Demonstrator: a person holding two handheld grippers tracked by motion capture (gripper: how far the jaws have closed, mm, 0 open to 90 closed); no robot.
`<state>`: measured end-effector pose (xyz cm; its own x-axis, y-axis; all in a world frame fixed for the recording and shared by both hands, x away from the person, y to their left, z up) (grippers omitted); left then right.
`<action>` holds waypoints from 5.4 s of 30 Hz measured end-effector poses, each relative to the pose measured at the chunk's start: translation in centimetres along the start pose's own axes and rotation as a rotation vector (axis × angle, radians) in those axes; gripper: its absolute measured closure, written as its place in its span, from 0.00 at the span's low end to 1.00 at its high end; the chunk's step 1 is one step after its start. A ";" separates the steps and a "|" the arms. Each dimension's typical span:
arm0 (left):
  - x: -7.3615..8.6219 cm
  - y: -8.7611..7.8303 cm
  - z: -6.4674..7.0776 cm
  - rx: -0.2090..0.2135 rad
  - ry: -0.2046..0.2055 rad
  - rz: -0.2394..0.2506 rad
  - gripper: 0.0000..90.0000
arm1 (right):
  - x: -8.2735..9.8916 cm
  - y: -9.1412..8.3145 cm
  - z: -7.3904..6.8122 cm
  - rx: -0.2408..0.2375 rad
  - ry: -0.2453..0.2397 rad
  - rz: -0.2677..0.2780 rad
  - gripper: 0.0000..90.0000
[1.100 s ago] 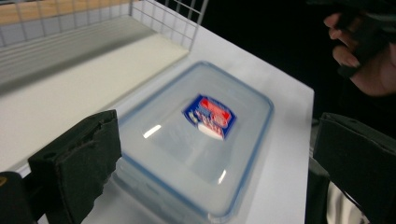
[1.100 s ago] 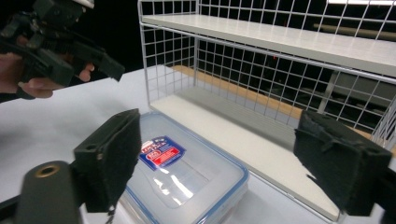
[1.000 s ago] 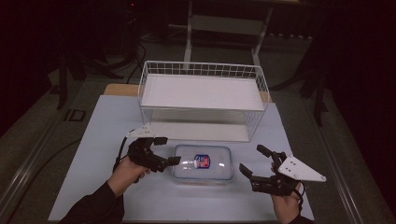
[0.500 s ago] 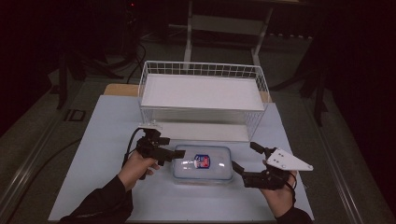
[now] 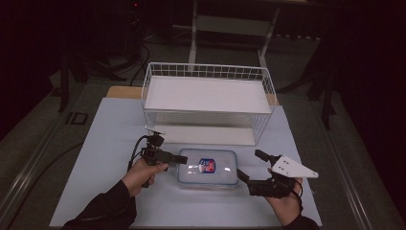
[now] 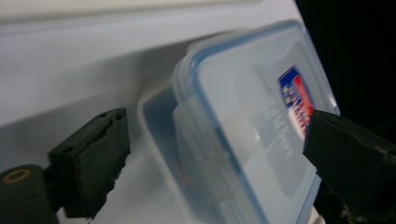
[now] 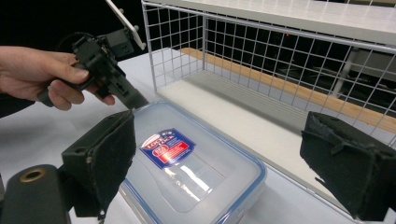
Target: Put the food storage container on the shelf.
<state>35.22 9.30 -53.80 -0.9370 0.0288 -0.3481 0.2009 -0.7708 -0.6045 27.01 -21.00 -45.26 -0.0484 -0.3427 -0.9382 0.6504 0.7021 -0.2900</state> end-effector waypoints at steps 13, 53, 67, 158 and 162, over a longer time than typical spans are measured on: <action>1.2 -0.1 -1.5 0.105 -0.099 -0.073 0.36 | 0.9 -0.1 0.0 -0.012 0.022 -0.024 0.11; 4.4 -1.7 1.1 0.181 0.140 -0.038 0.65 | 8.1 4.0 2.2 -0.380 0.535 -0.291 0.47; 4.9 -2.1 1.8 0.159 0.156 0.016 0.65 | 7.7 3.1 1.8 -0.369 0.552 -0.304 0.57; -17.3 -11.2 9.5 0.084 0.155 0.343 0.52 | -11.8 10.2 15.8 -0.155 0.591 -0.108 0.54; -18.1 -10.7 8.8 0.067 0.104 0.350 0.48 | -11.7 11.0 15.8 -0.138 0.605 -0.134 0.50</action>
<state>47.56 11.44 -34.74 -0.7803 -0.1819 -0.5984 0.4814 -0.7855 -0.3889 46.68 -19.10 -34.48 -0.5686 -0.0482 -0.8212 0.5074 0.7652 -0.3962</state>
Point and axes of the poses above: each handheld gripper's, and its own axes: y roughly forward along the jaws, x roughly out of its underside, z roughly to its right, the point moved 5 cm from there along y, roughly forward along the jaws, and after that the axes turned 10 degrees about -y, right-handed, at the moved point
